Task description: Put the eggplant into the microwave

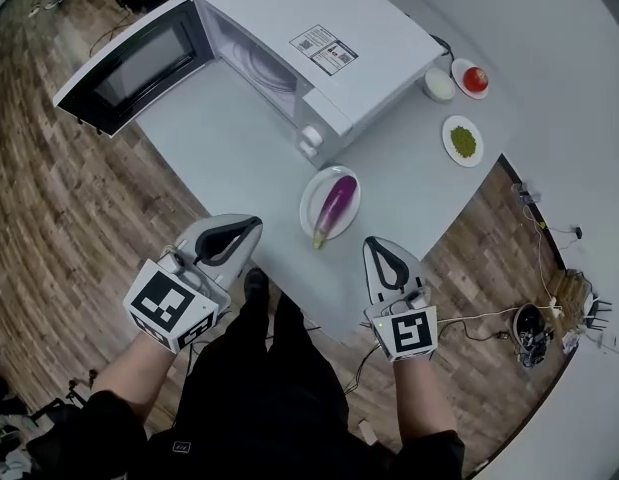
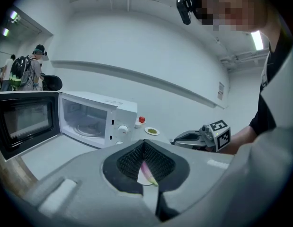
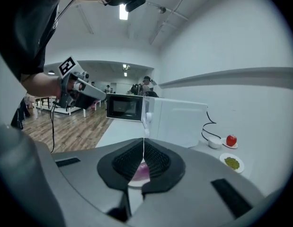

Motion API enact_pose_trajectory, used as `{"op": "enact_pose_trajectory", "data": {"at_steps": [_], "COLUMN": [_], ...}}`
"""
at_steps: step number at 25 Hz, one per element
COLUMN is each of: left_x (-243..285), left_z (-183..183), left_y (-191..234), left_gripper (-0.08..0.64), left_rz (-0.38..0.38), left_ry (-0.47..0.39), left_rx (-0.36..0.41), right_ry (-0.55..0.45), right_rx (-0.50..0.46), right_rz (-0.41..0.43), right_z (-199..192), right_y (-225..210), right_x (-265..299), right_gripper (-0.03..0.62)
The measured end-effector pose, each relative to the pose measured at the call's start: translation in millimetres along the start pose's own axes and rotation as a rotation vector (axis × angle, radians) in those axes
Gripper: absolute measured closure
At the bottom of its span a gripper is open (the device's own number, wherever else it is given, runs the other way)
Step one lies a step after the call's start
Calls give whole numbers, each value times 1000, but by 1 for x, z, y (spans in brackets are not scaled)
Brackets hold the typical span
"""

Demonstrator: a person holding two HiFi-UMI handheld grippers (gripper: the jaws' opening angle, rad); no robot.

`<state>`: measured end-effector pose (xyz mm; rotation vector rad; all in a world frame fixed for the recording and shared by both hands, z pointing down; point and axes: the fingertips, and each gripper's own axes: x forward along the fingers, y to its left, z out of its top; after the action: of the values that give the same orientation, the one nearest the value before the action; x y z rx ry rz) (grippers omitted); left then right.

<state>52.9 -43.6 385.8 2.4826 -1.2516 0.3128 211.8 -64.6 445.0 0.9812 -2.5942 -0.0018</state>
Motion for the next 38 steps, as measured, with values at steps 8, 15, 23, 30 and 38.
{"op": "enact_pose_trajectory", "data": {"at_steps": [8, 15, 23, 30, 38], "left_x": [36, 61, 73, 72, 75], "left_z": [-37, -74, -92, -103, -109], "left_y": [10, 19, 30, 37, 44], "left_gripper": [552, 552, 552, 552, 552], "left_rz": [3, -8, 24, 48, 70], "left_ry": [25, 67, 70, 82, 90], "left_rx": [-49, -56, -69, -93, -102], "right_ry": [118, 166, 223, 261, 268], "right_rx": [-143, -250, -460, -622, -761], "right_rz": [71, 48, 85, 144, 191], "right_z": [-65, -96, -125, -143, -153], "right_y": [3, -2, -2, 3, 7], "right_x": [24, 47, 64, 69, 73], "right_gripper": [577, 577, 574, 572, 488]}}
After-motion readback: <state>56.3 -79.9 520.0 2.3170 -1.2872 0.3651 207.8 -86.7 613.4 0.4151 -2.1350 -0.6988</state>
